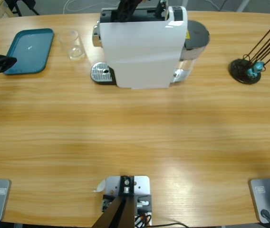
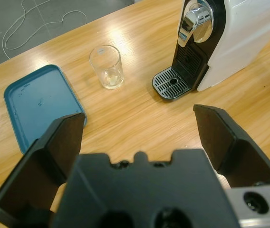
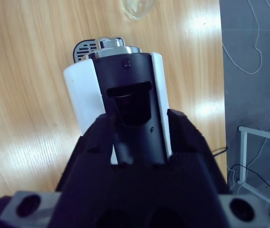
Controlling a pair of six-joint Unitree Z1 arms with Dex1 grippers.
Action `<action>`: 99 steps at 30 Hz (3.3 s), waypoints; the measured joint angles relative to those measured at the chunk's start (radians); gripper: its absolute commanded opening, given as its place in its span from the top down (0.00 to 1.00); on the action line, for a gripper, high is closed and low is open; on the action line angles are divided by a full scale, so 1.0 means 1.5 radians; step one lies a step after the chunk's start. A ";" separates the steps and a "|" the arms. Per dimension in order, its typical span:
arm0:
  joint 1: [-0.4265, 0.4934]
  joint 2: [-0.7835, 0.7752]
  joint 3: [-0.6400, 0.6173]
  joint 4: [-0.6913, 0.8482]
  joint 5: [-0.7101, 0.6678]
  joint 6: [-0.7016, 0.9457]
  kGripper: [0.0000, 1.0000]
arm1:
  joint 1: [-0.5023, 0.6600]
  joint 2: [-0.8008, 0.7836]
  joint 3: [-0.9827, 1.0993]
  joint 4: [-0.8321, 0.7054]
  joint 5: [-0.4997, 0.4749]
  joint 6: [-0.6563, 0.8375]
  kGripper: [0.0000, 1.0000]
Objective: Pour coffee
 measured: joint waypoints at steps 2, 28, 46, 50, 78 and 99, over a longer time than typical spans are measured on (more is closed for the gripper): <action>0.000 0.000 0.000 0.000 0.000 0.000 0.00 | 0.000 0.000 0.000 0.000 0.000 0.000 0.55; 0.000 -0.006 0.003 0.000 0.000 0.000 0.00 | 0.123 -0.232 0.045 0.237 -0.326 0.343 1.00; 0.000 -0.006 0.003 -0.006 0.000 0.000 0.00 | 0.065 -0.284 0.267 -0.173 -0.411 0.491 1.00; 0.000 -0.006 0.003 -0.011 0.000 0.000 0.00 | 0.076 -0.271 0.281 -0.191 -0.439 0.493 1.00; 0.000 -0.006 0.003 -0.012 0.000 0.000 0.00 | 0.190 -0.160 0.305 -0.337 -0.532 0.391 1.00; 0.000 -0.001 0.003 -0.012 -0.002 0.000 0.00 | 0.202 -0.096 0.307 -0.357 -0.495 0.429 1.00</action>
